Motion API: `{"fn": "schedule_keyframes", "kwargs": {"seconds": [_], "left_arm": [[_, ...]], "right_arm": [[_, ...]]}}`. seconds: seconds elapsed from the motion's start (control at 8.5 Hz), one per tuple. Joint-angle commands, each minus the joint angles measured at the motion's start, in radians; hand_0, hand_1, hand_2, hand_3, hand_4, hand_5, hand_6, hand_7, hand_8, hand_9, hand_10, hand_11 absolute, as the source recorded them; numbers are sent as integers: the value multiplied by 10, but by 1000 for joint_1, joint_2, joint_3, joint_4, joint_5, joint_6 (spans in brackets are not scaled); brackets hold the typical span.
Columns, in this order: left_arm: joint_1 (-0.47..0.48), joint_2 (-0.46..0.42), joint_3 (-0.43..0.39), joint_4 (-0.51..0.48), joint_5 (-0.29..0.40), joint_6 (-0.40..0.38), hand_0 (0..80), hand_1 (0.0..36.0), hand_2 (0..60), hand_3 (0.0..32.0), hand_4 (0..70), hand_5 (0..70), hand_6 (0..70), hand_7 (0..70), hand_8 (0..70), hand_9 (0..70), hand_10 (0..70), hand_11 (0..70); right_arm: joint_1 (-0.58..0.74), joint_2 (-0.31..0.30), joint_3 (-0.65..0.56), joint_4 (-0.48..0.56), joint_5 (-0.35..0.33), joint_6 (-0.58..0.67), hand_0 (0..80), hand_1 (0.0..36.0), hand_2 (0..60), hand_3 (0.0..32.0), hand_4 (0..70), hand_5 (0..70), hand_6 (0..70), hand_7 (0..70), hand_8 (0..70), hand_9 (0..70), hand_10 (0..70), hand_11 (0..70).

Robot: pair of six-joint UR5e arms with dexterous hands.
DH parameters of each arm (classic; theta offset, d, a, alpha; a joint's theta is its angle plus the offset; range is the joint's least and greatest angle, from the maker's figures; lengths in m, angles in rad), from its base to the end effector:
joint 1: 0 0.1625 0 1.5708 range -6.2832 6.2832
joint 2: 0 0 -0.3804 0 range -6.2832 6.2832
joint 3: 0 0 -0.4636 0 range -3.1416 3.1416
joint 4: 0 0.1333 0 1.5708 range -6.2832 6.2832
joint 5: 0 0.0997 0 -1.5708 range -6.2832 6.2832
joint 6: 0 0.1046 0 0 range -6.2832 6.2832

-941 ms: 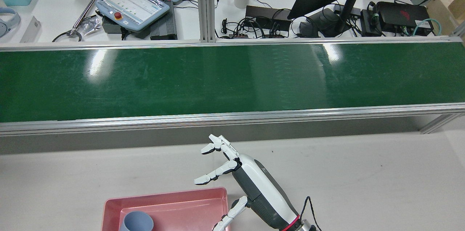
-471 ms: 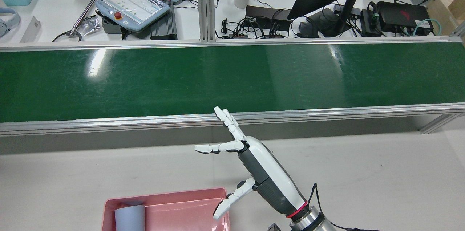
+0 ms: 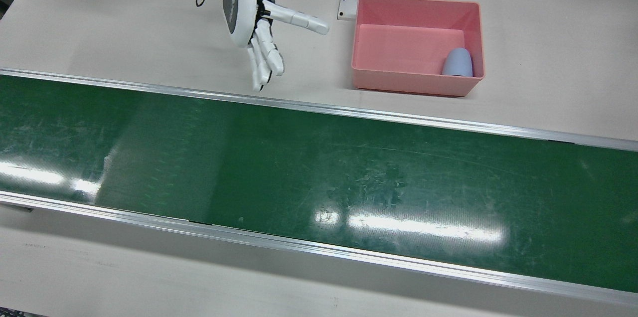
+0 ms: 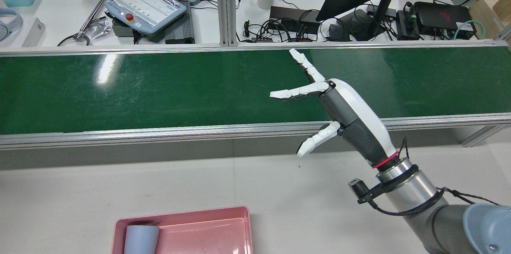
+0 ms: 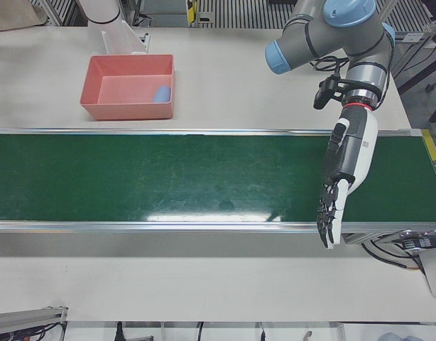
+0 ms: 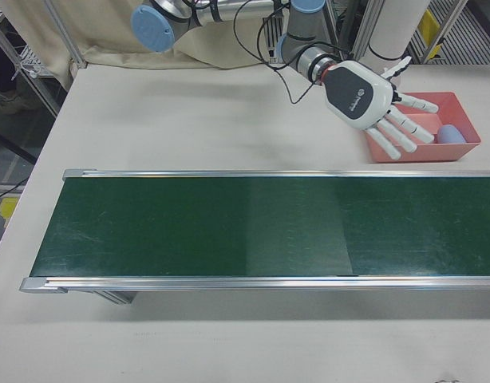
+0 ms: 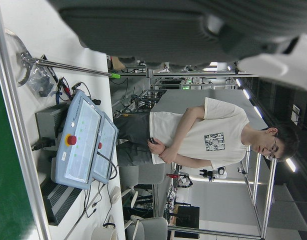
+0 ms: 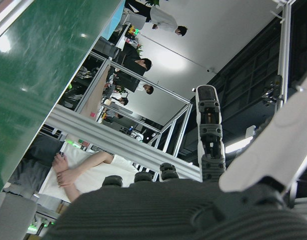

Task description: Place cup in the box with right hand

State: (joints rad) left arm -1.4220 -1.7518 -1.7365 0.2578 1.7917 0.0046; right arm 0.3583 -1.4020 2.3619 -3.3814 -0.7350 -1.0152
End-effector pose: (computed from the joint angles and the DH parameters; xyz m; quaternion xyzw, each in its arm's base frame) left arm -0.0180 -0.6246 0.4694 -0.1270 0.7261 -0.6627 0.1325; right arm -0.3459 -0.3547 0.1864 0.0847 -0.8450 0.4981 0.1753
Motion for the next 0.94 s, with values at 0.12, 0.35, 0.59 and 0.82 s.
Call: {"fn": "schedule_keyframes", "kwargs": {"seconds": [0.12,0.35,0.59,0.82], "left_arm": [[0,0,0,0,0,0,0,0,0,0,0,0,0,0,0,0,0,0],[0,0,0,0,0,0,0,0,0,0,0,0,0,0,0,0,0,0],[0,0,0,0,0,0,0,0,0,0,0,0,0,0,0,0,0,0],[0,0,0,0,0,0,0,0,0,0,0,0,0,0,0,0,0,0]], "right_arm": [[599,-70,-138,-280,-399,551,422,0,0,98,402,0,1,120,0,10,0,0],[839,-89,-272,-206,-602,598,442,0,0,20,447,0,19,158,7,17,14,18],[974,-162,-471,48,-658,734,467,23,0,0,384,24,43,204,29,53,55,84],[1085,-184,-593,140,-679,777,474,42,0,0,464,24,65,277,30,88,77,116]]}}
